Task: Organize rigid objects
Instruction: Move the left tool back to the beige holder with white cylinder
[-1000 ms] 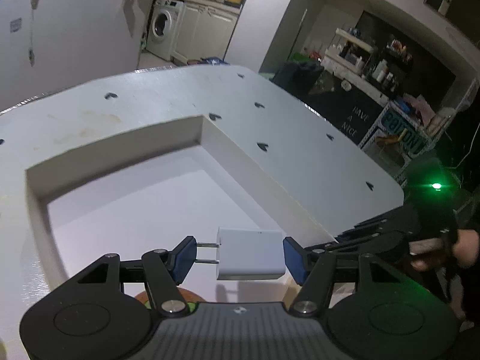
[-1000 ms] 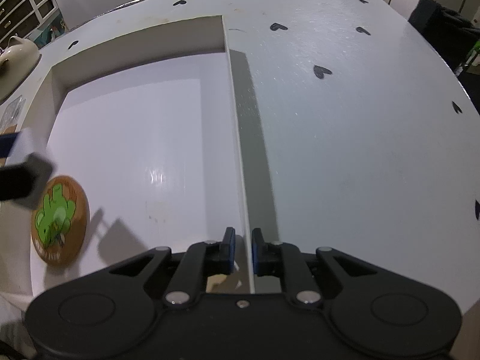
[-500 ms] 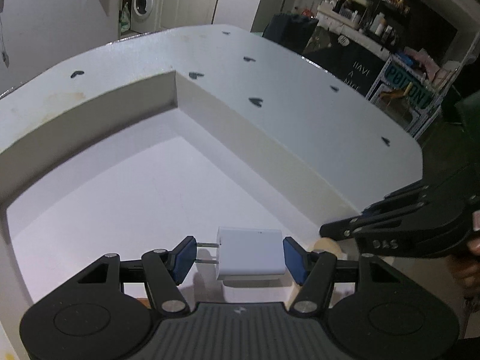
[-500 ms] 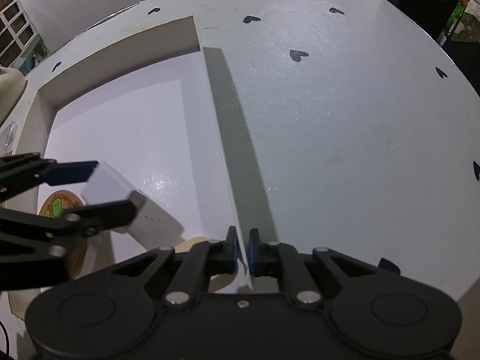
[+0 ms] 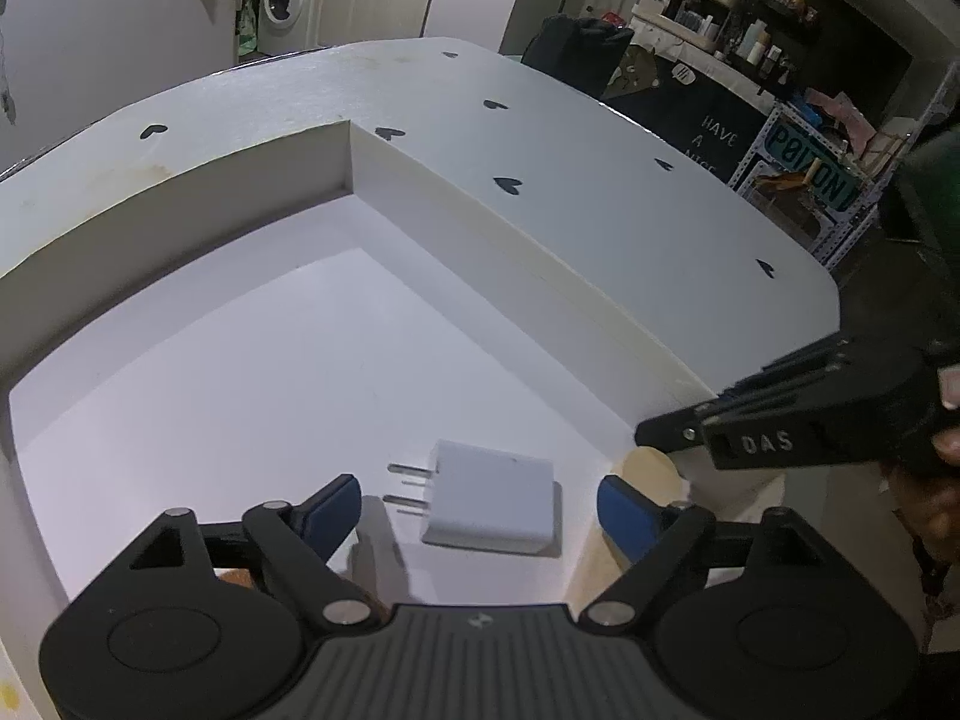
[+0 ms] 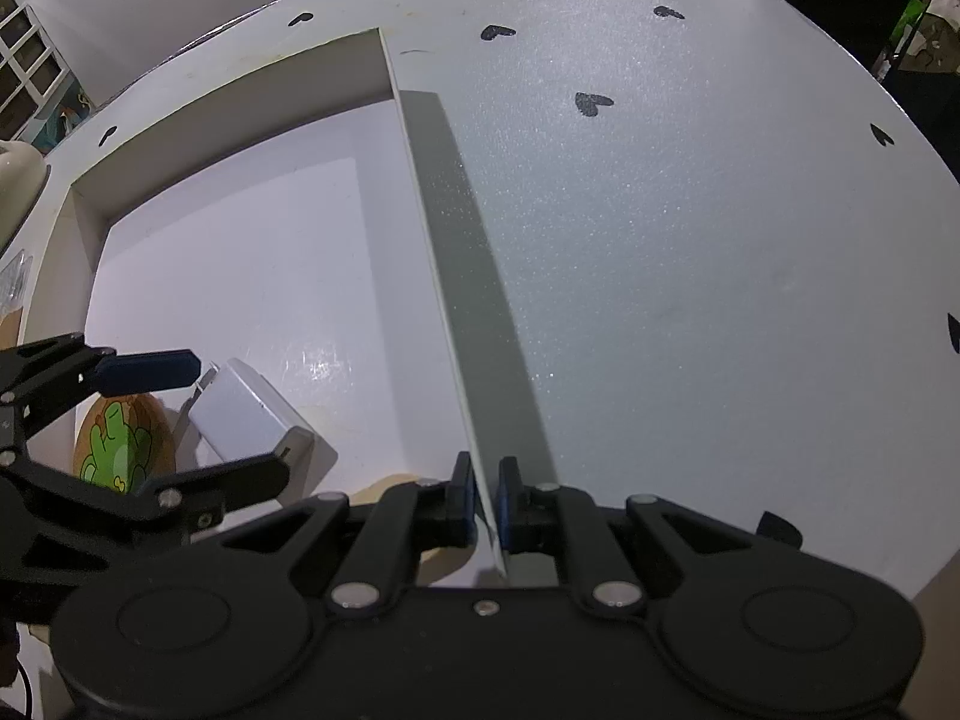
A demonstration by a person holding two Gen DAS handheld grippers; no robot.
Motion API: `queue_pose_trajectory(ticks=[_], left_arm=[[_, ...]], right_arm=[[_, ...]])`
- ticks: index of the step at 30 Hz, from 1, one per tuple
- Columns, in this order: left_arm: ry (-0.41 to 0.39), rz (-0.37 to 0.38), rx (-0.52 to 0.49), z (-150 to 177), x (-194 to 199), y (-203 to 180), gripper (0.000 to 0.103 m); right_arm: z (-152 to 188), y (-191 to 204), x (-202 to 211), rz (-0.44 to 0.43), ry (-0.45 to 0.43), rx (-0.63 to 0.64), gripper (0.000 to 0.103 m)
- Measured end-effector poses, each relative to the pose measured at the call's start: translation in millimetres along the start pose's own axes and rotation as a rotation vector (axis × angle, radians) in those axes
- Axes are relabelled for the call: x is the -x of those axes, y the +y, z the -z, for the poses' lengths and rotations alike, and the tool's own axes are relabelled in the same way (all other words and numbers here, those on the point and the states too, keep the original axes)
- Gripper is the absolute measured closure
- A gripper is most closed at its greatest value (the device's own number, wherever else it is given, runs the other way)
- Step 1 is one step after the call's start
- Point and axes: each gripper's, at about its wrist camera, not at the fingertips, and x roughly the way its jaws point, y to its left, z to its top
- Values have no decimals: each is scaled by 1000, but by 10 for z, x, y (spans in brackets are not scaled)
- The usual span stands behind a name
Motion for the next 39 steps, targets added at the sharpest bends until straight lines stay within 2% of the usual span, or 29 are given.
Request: queue_pose_trajectory(ticks=[11, 18, 24, 34, 39], left_arm=[[-39, 12, -25, 117, 279, -97, 12], [-83, 10, -33, 179, 544, -127, 0], [-122, -9, -24, 254, 788, -85, 0], [-190, -82, 108, 541, 1220, 295, 0], [-211, -144, 243, 764, 1346, 615, 0]], right_arm=[[-10, -38, -8, -19, 5, -4, 95], [-2, -29, -2, -16, 3, -4, 95], [8, -20, 3, -15, 0, -2, 95], [21, -22, 7, -18, -6, -3, 95], [27, -26, 10, -19, -9, -1, 95]])
